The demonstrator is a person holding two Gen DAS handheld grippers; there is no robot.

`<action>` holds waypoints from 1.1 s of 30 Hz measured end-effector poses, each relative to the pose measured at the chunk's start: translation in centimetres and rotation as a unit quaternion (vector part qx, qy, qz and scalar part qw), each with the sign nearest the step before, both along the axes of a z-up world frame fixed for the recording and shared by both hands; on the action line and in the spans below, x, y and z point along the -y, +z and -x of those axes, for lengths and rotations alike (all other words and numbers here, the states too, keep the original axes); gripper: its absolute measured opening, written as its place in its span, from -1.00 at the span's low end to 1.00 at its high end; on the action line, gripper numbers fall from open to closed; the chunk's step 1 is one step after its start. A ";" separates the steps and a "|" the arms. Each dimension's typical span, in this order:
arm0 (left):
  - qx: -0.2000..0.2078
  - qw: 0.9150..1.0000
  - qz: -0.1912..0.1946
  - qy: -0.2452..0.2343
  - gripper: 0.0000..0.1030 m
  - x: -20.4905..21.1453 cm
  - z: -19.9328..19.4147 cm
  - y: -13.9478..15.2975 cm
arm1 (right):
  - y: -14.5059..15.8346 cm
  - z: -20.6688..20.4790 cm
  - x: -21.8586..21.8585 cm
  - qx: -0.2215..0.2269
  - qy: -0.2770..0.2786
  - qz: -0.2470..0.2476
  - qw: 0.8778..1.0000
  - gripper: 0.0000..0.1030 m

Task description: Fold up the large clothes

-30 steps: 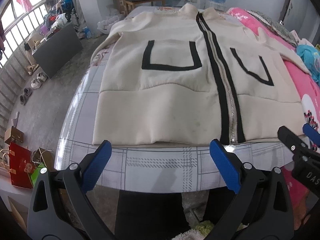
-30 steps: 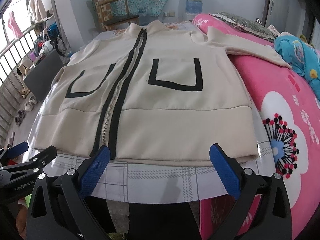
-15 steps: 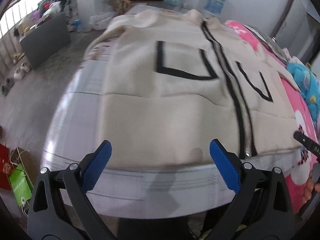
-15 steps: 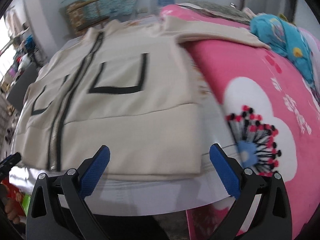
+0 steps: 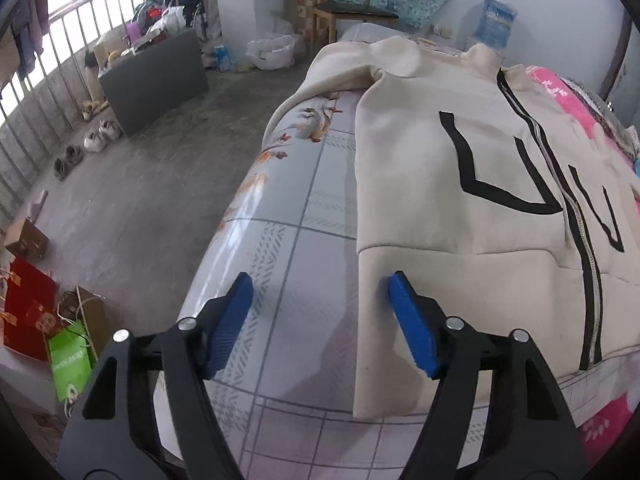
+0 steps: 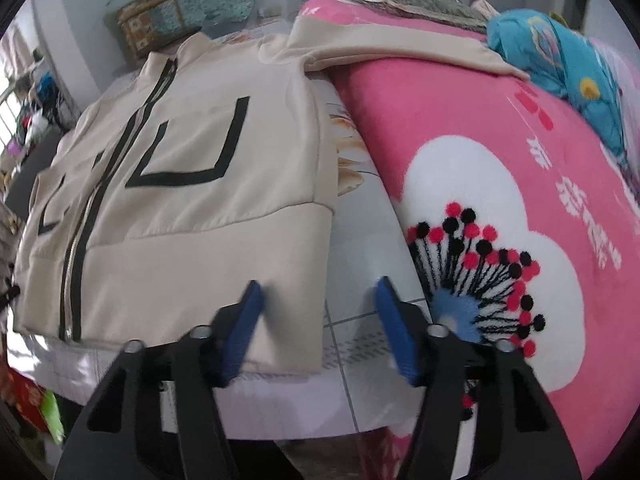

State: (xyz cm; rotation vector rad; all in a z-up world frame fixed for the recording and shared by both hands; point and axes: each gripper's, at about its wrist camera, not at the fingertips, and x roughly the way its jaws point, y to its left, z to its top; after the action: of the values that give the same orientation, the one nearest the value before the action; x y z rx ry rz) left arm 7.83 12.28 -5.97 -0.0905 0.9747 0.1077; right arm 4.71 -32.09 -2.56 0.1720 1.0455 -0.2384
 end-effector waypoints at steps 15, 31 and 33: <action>0.023 0.999 -0.016 -0.046 -0.92 3.2 1.1 1.9 | 0.8 0.6 -0.9 0.031 0.036 -0.011 0.999 -0.89; 0.035 0.997 -0.013 -0.063 -0.92 4.1 11.6 5.6 | 3.4 7.6 0.4 0.062 0.041 -0.009 0.997 -0.89; 0.024 0.997 -0.013 -0.066 -0.92 4.0 12.0 5.1 | 2.4 8.3 0.5 0.052 0.039 -0.003 0.998 -0.87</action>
State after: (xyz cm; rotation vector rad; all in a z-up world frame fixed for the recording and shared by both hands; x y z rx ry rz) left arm -4.19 8.28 -0.84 -0.0044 0.9284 -0.0030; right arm -3.57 -32.59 -0.12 0.1478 0.9483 -0.1544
